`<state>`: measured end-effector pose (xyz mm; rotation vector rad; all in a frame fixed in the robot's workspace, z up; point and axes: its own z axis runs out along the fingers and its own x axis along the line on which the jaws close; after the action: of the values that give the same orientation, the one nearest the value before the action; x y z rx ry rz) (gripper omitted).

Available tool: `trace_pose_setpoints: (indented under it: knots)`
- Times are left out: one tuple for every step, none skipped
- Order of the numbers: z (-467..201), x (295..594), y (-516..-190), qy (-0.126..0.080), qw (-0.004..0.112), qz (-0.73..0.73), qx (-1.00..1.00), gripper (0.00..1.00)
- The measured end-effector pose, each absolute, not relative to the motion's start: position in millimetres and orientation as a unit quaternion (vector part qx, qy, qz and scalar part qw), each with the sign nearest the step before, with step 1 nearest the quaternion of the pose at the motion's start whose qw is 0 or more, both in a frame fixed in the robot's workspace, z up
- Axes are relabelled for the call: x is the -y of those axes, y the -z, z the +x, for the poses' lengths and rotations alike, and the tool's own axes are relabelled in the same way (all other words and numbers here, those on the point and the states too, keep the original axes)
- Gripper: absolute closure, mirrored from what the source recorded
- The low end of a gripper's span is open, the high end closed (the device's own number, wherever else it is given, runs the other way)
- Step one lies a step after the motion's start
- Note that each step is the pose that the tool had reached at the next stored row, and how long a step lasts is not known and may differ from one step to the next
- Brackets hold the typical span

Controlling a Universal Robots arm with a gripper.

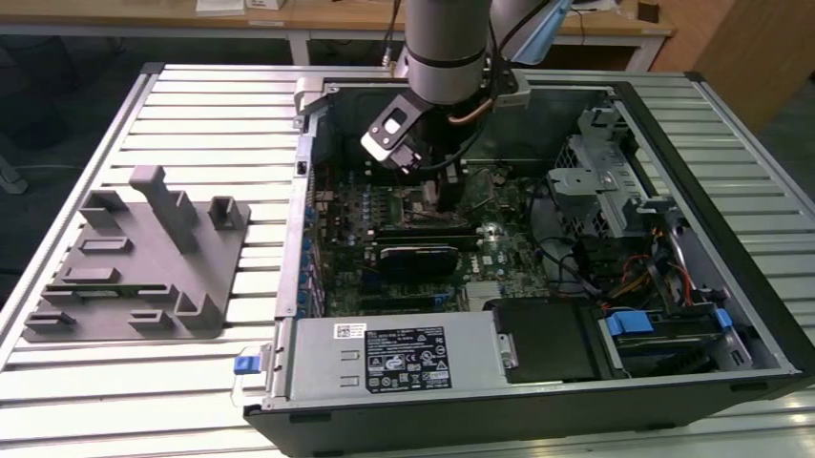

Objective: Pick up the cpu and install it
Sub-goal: 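Place the cpu into insertion slot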

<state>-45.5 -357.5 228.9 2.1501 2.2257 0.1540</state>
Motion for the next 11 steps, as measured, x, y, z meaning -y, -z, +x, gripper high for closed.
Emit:
trace_pose_setpoints:
  knots:
    - [-45.6, 357.5, -228.7, -0.05, 0.021, 0.694, -0.718, 0.45]
    - [-45.5, 357.4, -228.7, -0.05, 0.021, 0.694, -0.718, 0.45]
    - [-45.5, 357.4, -228.7, -0.05, 0.021, 0.694, -0.718, 0.45]
    - [-45.5, 357.4, -228.7, -0.05, 0.021, 0.694, -0.718, 0.45]
    - [-45.5, 357.4, -228.6, -0.05, 0.021, 0.694, -0.718, 0.45]
    - [-45.5, 357.4, -228.6, -0.05, 0.021, 0.694, -0.718, 0.45]
    - [-45.6, 357.5, -228.5, -0.051, 0.021, 0.694, -0.718, 0.45]
    - [-45.8, 357.5, -228.3, -0.051, 0.02, 0.694, -0.718, 0.45]
    - [-46.3, 357.5, -228.0, -0.051, 0.02, 0.694, -0.718, 0.45]
    - [-46.9, 357.5, -227.8, -0.051, 0.02, 0.694, -0.718, 0.45]
    - [-47.6, 357.5, -227.4, -0.051, 0.02, 0.694, -0.718, 0.45]
